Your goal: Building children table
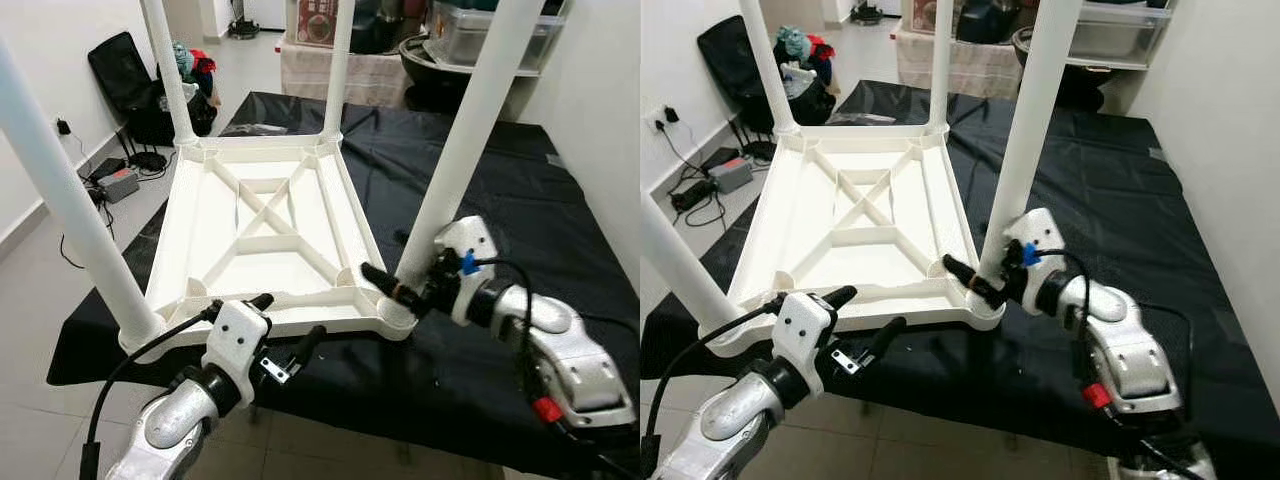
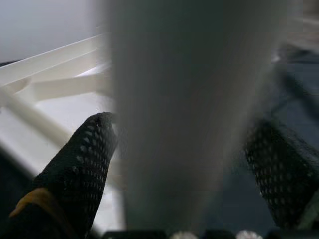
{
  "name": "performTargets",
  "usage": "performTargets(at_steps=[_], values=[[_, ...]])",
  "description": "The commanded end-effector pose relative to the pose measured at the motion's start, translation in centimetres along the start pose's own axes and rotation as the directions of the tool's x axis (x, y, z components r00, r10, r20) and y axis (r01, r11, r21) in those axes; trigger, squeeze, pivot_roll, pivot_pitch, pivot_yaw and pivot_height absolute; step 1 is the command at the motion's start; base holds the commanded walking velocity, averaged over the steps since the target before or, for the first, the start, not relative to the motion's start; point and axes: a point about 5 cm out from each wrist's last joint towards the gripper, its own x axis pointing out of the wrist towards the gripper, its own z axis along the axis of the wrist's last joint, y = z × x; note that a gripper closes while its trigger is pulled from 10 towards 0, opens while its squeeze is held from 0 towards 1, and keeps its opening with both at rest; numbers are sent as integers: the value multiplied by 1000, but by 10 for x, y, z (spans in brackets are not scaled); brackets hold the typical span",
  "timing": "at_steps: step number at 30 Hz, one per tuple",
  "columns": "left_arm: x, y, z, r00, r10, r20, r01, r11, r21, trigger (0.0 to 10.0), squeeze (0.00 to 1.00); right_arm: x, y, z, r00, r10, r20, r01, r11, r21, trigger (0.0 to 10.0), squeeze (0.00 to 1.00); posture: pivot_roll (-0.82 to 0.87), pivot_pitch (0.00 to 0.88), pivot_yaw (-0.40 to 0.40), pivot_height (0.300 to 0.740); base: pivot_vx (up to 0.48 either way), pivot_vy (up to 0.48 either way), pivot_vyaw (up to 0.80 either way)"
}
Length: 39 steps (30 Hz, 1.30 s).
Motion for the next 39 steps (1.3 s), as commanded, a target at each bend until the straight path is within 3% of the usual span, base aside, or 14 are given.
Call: performTargets(at_steps=[1,6,7,8,10,11,12,19,26,34,37,39], values=[[0,-1,-3,1000,1,-6,-1,1000,-5,10000,0,-2,-7,7,999,-26,19,27,1000,-9,10000,0,-96,95,-74,740,0,0,0],[1,-1,-3,1000,0,-6,0,1000,1,10000,0,-3,-12,15,998,-45,45,46,999,-12,10000,0,-97,94,-73,740,0,0,0],[1,-1,-1,1000,-5,5,5,1000,15,10000,0,-4,-21,34,992,-63,108,64,998,2,10000,0,-96,89,-73,740,0,0,0],[1,-1,-1,1000,-5,5,5,1000,15,10000,0,-4,-21,34,992,-63,108,64,998,2,10000,0,-96,89,-73,740,0,0,0],[3,-2,11,997,-25,66,22,999,33,10000,0,-10,-32,67,975,-47,216,46,999,11,10000,0,-94,83,-78,740,0,0,0],[3,-2,11,997,-25,66,22,999,33,10000,0,-10,-32,67,975,-47,216,46,999,11,10000,0,-94,83,-78,740,0,0,0],[6,-4,28,989,-65,134,57,997,59,10000,0,-19,-35,89,960,13,280,-12,1000,-6,10000,0,-98,76,-78,740,0,0,0],[9,-9,41,978,-100,184,86,993,85,10000,0,-29,-40,106,939,27,343,-27,1000,-5,10000,0,-104,64,-74,740,0,0,0],[12,-8,70,949,-120,292,92,990,108,10000,0,-41,-51,112,926,-6,377,-6,999,32,10000,0,-104,61,-71,740,0,0,0],[13,-6,78,942,-117,314,82,989,124,10000,0,-42,-54,110,928,-39,370,17,998,62,10000,0,-100,60,-71,740,0,0,0],[12,-5,83,939,-114,326,75,989,129,10000,0,-36,-48,91,945,-49,325,20,996,93,10000,0,-98,58,-68,740,0,0,0],[12,-5,83,939,-114,326,75,989,129,10000,0,-36,-48,91,945,-49,325,20,996,93,10000,0,-98,58,-68,740,0,0,0]])
